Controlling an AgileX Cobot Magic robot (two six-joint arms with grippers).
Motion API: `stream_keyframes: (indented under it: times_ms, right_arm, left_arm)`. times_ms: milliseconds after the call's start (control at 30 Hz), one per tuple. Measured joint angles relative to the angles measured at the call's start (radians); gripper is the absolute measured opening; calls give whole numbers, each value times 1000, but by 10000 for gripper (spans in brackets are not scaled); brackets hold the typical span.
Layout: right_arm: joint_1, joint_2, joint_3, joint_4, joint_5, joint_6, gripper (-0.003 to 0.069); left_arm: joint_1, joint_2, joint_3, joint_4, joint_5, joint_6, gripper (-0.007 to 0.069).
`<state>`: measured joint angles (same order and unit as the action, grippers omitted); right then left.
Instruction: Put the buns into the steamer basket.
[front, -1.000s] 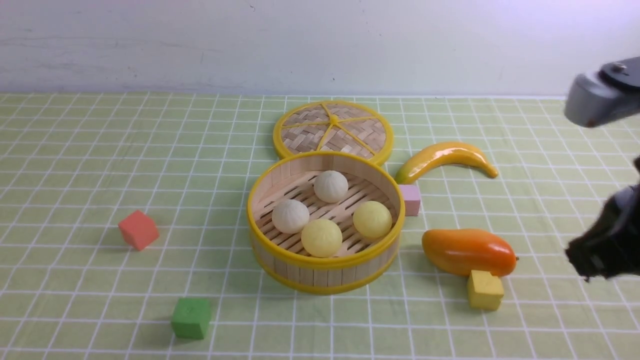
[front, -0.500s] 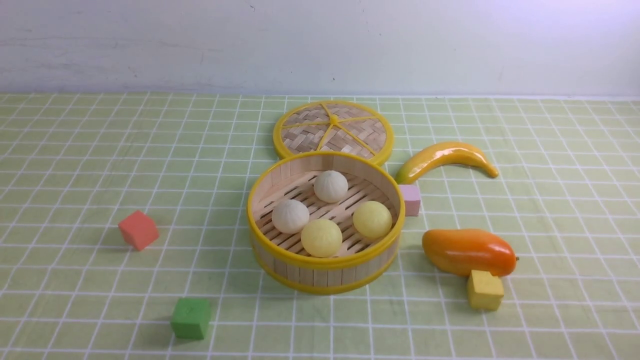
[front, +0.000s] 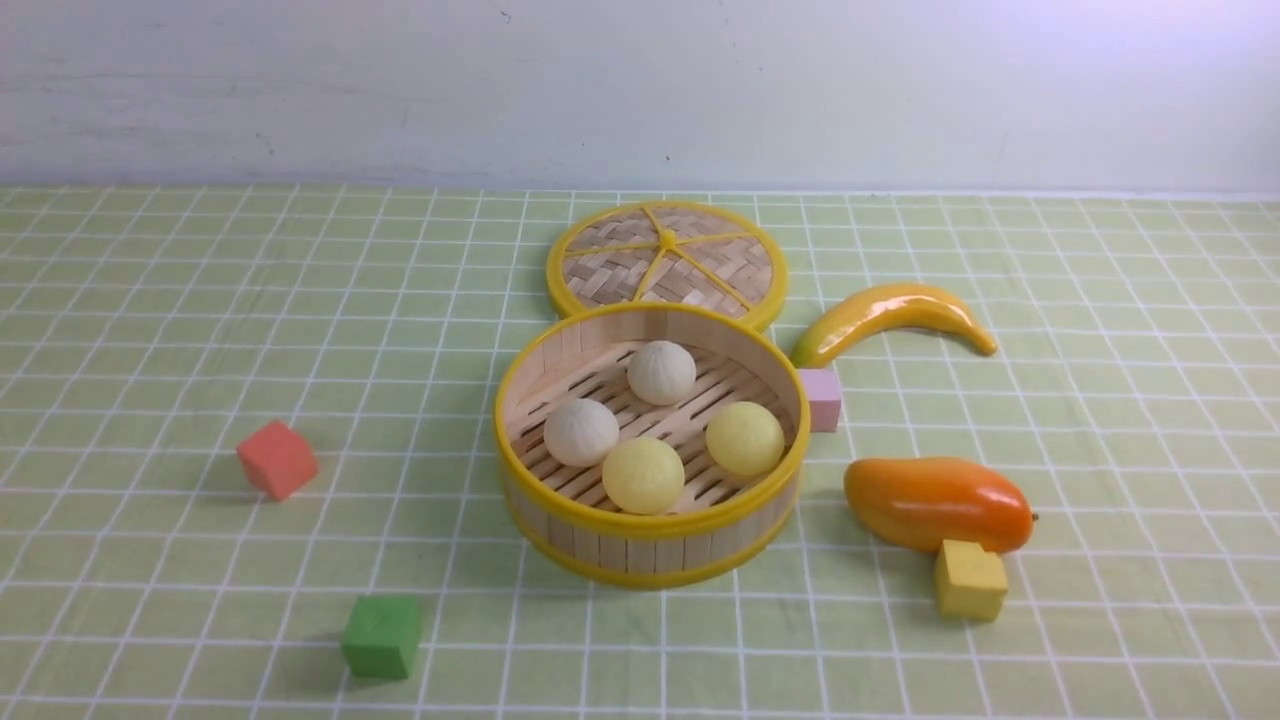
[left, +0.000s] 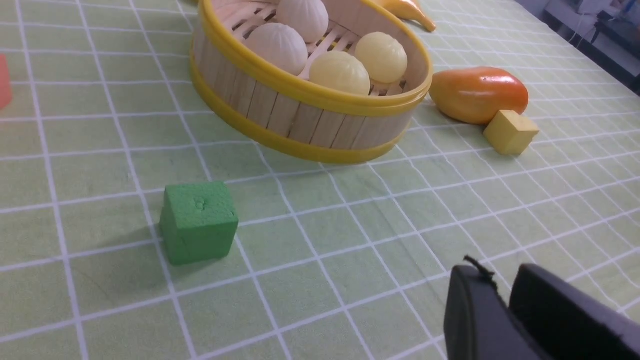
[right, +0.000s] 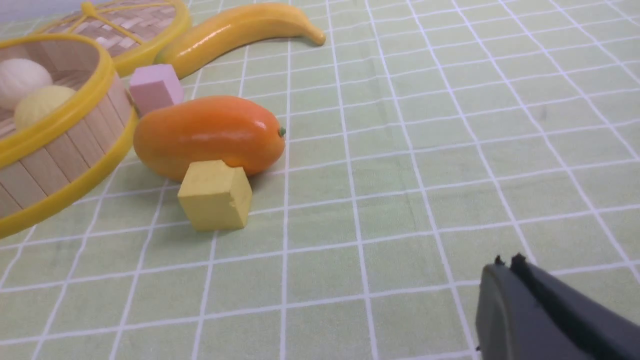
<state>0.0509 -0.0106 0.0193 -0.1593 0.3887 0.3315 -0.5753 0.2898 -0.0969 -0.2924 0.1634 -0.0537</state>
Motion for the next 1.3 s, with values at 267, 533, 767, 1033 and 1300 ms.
stream_keyframes:
  times_ms: [267, 533, 767, 1033, 1300]
  right_arm:
    - [0, 0, 0, -1, 0, 2, -15]
    - [0, 0, 0, -1, 0, 2, -9]
    - [0, 0, 0, -1, 0, 2, -2]
    - [0, 0, 0, -3, 1, 3, 5]
    - [0, 0, 0, -3, 1, 5, 15]
  left_arm:
    - [0, 0, 0, 0, 1, 0, 116]
    - [0, 0, 0, 0, 1, 0, 123]
    - [0, 0, 8, 29, -49, 20, 127]
    - [218, -27, 106, 46, -303, -43, 97]
    - [461, -272, 125, 177, 12, -143, -13]
